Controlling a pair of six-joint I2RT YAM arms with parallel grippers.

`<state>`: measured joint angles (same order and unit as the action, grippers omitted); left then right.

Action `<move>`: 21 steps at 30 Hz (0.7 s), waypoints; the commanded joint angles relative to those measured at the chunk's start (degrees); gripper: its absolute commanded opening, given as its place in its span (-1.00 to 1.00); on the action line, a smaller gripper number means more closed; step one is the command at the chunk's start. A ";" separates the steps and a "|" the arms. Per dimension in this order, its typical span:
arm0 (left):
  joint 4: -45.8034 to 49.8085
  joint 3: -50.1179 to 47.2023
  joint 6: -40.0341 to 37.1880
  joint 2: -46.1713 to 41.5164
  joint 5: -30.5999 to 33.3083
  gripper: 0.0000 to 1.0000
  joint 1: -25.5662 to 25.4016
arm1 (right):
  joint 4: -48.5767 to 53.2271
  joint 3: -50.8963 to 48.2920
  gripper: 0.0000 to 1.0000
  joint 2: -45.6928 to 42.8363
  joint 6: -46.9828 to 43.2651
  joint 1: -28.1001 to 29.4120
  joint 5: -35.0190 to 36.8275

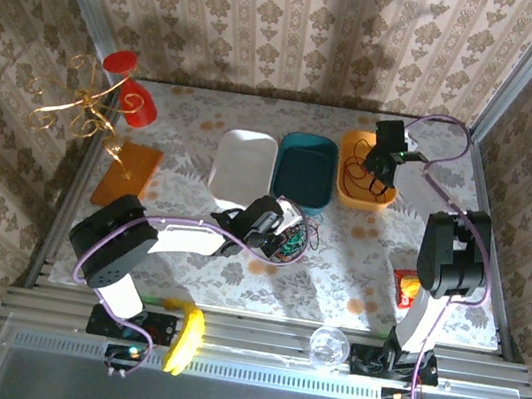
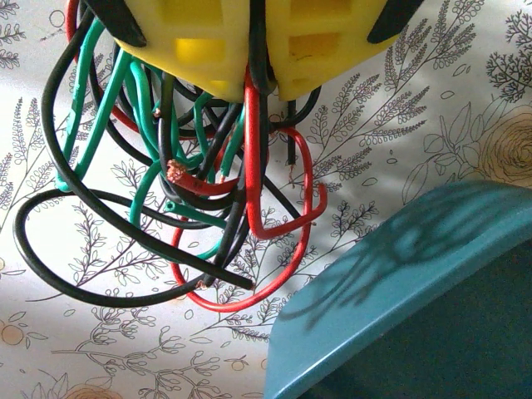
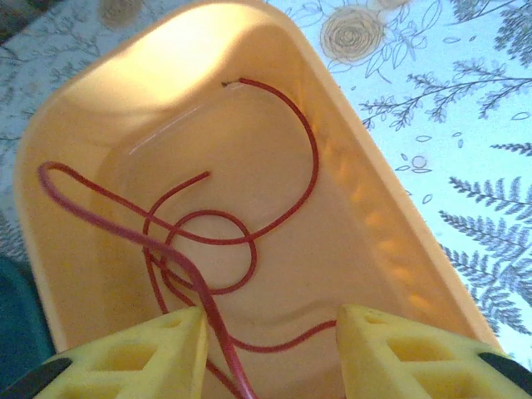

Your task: Untangle the cables

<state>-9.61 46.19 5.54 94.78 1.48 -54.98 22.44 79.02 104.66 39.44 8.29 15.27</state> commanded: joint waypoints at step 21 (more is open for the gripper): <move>0.34 -0.26 0.95 -1.35 -1.66 -1.00 0.96 | -3.87 -19.53 -0.05 -21.91 -9.01 7.13 -24.66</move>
<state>-9.67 46.17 5.56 94.78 1.02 -54.61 17.12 62.37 86.37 35.05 13.02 0.01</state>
